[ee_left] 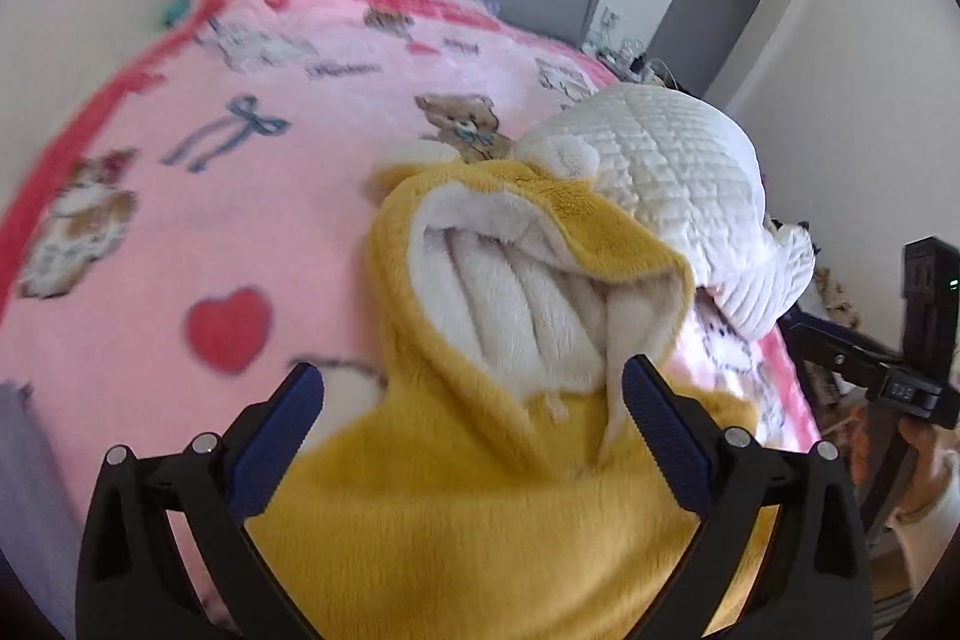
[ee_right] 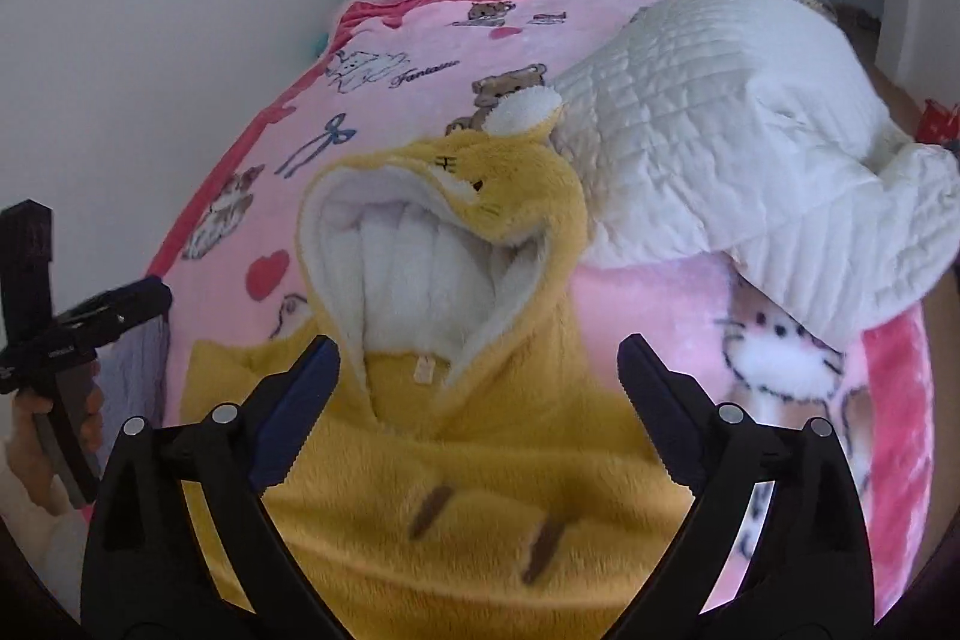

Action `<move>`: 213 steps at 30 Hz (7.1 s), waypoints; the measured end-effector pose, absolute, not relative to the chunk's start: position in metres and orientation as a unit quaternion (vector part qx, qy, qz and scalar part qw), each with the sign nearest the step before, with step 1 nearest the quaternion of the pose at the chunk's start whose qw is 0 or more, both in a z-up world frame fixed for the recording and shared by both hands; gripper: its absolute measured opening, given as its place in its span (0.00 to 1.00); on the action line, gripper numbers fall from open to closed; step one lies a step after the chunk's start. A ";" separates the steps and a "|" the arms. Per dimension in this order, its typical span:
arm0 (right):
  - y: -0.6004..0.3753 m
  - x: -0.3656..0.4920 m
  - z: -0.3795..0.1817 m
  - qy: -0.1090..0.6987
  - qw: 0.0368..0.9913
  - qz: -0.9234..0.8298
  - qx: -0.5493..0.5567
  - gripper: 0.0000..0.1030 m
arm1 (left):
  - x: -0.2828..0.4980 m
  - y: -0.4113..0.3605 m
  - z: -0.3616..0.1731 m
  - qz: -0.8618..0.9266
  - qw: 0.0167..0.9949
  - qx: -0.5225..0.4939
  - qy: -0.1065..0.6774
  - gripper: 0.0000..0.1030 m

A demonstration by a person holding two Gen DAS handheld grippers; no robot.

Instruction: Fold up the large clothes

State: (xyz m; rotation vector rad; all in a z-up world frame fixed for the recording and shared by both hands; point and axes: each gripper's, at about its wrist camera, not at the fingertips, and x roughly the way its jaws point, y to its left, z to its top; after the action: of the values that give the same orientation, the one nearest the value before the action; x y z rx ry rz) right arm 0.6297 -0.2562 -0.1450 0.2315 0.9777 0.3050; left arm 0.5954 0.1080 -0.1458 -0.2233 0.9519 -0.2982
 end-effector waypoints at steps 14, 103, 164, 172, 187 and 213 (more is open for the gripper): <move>-0.289 0.759 -0.241 0.567 0.755 0.110 0.309 0.87 | 0.770 0.161 -0.282 -0.217 0.704 -0.347 0.580 0.95; -0.282 0.475 -0.191 0.428 0.815 0.325 0.218 0.15 | 0.412 0.127 -0.201 -0.350 0.804 -0.208 0.433 0.76; -0.190 0.364 -0.147 0.342 0.752 0.438 -0.355 0.12 | 0.375 0.074 -0.173 -0.523 0.688 0.298 0.405 0.43; -0.192 0.327 -0.178 0.387 0.759 0.425 -0.305 0.17 | 0.323 0.089 -0.201 -0.488 0.742 0.153 0.433 0.59; -0.219 0.396 -0.104 0.390 0.823 0.412 -0.007 0.52 | 0.406 0.108 -0.094 -0.463 0.781 -0.029 0.418 0.84; -0.194 0.363 -0.222 0.537 0.791 0.294 -0.004 0.18 | 0.313 0.028 -0.232 -0.345 0.824 -0.033 0.448 0.77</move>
State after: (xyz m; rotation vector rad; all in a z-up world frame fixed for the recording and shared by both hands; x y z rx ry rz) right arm 0.3627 -0.1939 -0.2221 -0.0085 1.1546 0.6319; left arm 0.3129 0.0280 -0.2325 -0.0706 0.9526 -0.7324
